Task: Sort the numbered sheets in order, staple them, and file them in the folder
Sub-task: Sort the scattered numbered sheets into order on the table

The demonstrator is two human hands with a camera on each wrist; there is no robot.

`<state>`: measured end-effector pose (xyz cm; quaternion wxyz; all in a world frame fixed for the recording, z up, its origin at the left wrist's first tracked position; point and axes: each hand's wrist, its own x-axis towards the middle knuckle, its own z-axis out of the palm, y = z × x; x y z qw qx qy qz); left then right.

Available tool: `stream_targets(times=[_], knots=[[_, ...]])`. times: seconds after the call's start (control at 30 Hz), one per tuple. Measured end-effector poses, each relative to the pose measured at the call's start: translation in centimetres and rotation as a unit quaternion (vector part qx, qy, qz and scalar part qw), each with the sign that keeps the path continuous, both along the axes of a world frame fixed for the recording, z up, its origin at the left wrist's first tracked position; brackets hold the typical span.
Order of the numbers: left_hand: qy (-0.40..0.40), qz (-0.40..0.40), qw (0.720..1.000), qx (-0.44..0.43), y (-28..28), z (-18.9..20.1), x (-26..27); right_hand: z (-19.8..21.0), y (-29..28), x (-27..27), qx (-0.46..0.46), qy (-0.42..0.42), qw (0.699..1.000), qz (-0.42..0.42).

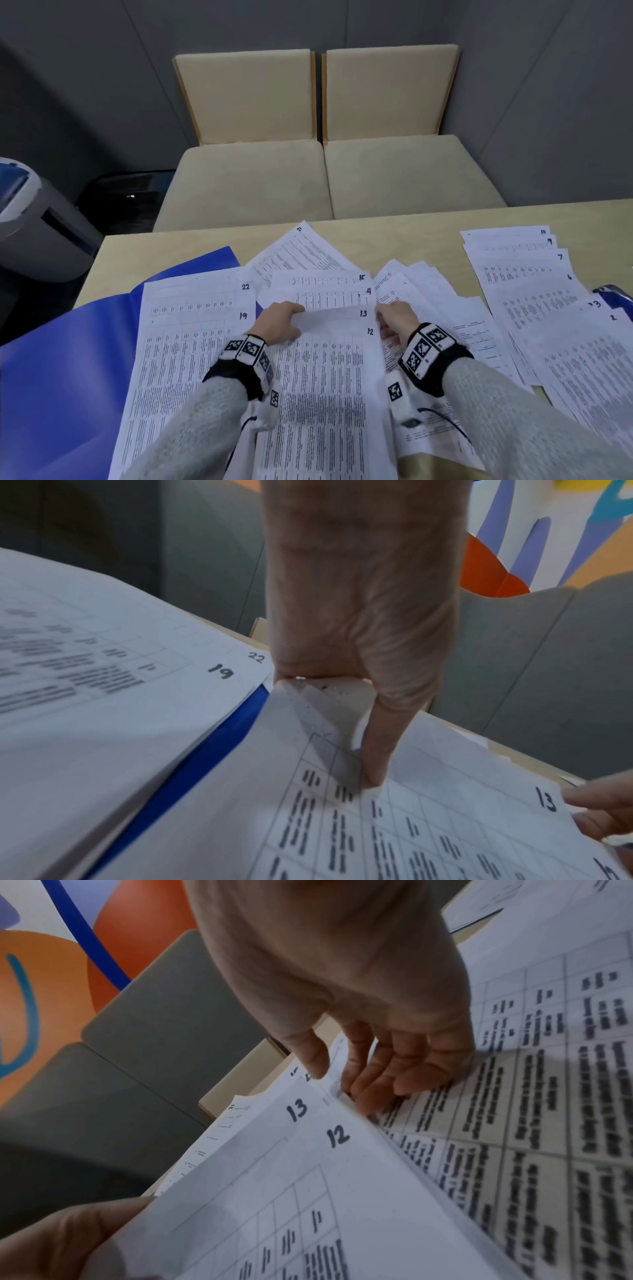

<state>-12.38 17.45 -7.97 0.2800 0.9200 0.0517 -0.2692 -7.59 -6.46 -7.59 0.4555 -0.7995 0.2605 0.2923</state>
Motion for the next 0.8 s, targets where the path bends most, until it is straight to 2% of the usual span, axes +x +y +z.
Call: stream_targets(times=[0.17, 0.23, 0.3, 0.37, 0.43, 0.5, 0.57, 0.67, 0.73, 0.8], knots=[[-0.036, 0.015, 0.999, 0.001, 0.0, -0.9, -0.8, 0.4, 0.5, -0.1, -0.052, -0.011, 0.998, 0.033], [-0.04, 0.018, 0.999, 0.0, -0.1, -0.8, -0.9, 0.5, 0.9, -0.5, -0.054, -0.049, 0.996, 0.057], [-0.041, 0.03, 0.999, -0.005, 0.0, -0.7, -1.1, 0.9, 1.1, -1.3, -0.039, -0.14, 0.986, 0.076], [-0.044, 0.037, 0.998, -0.003, 0.1, -0.7, -1.2, 1.5, 0.9, -2.4, -0.037, -0.26, 0.959, 0.103], [-0.04, 0.045, 0.998, 0.012, 0.5, -0.9, -1.3, 2.3, 0.3, -3.1, -0.038, -0.336, 0.934, 0.114], [-0.031, 0.058, 0.997, 0.031, 0.7, -1.4, -1.3, 3.2, -0.6, -3.5, -0.009, -0.363, 0.93, 0.058], [-0.02, 0.068, 0.996, 0.047, 0.5, -1.7, -1.3, 4.0, -2.0, -3.6, 0.049, -0.364, 0.929, -0.047], [0.006, 0.06, 0.992, 0.106, -0.4, -1.4, -1.3, 5.0, -4.4, -3.2, 0.111, -0.368, 0.909, -0.161], [-0.027, 0.036, 0.977, 0.209, -1.5, -0.4, -1.2, 6.3, -6.4, -2.5, 0.136, -0.366, 0.896, -0.211], [-0.129, 0.054, 0.956, 0.257, -3.2, 0.5, -0.9, 7.6, -8.9, -1.7, 0.167, -0.36, 0.881, -0.257]])
